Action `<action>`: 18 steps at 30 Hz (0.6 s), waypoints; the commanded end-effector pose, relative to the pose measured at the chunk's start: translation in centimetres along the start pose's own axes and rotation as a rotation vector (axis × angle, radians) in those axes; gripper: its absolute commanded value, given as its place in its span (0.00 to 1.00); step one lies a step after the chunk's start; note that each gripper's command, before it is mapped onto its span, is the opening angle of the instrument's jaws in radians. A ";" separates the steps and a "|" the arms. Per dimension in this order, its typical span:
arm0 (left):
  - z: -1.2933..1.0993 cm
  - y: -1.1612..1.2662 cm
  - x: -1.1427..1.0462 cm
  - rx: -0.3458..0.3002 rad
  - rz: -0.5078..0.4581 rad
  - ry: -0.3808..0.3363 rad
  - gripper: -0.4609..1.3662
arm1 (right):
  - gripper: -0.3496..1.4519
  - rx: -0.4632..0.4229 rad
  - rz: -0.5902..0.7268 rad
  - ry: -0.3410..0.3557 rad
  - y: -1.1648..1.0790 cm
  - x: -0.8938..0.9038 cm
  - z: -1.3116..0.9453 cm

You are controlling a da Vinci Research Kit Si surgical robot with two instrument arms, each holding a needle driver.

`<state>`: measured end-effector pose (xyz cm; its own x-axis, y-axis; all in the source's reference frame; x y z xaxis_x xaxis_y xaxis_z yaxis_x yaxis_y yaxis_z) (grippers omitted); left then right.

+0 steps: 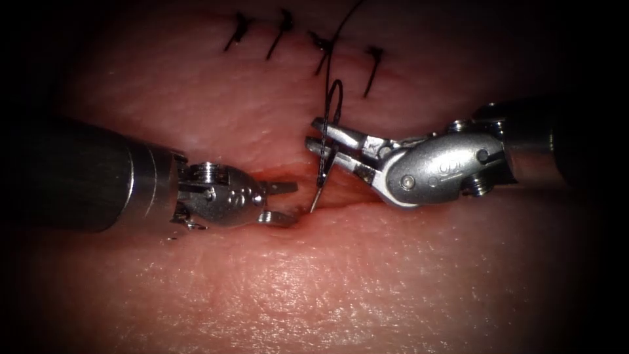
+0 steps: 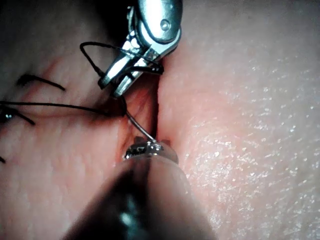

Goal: Wound Closure
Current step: Using the right gripper, insert the needle through the skin below the cut.

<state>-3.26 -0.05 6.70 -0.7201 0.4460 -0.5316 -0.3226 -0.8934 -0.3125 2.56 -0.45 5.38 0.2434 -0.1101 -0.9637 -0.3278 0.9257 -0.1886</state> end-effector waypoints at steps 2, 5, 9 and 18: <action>-0.02 -0.02 0.02 0.010 -0.002 0.001 0.33 | 0.00 0.000 0.000 0.001 0.00 0.00 0.00; -0.06 -0.03 0.06 0.052 -0.006 0.058 0.28 | 0.00 0.000 0.000 0.001 0.00 0.00 0.00; -0.14 0.03 0.11 0.079 -0.016 0.125 0.23 | 0.00 -0.001 0.001 0.003 0.02 -0.01 0.00; -0.21 0.37 0.01 0.027 -0.017 0.156 0.14 | 0.00 -0.009 0.014 0.007 0.11 -0.01 0.04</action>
<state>-3.26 -0.44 6.40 -0.6101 0.4596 -0.6455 -0.3523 -0.8870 -0.2986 2.56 -0.31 5.37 0.2286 -0.0914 -0.9692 -0.3402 0.9253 -0.1675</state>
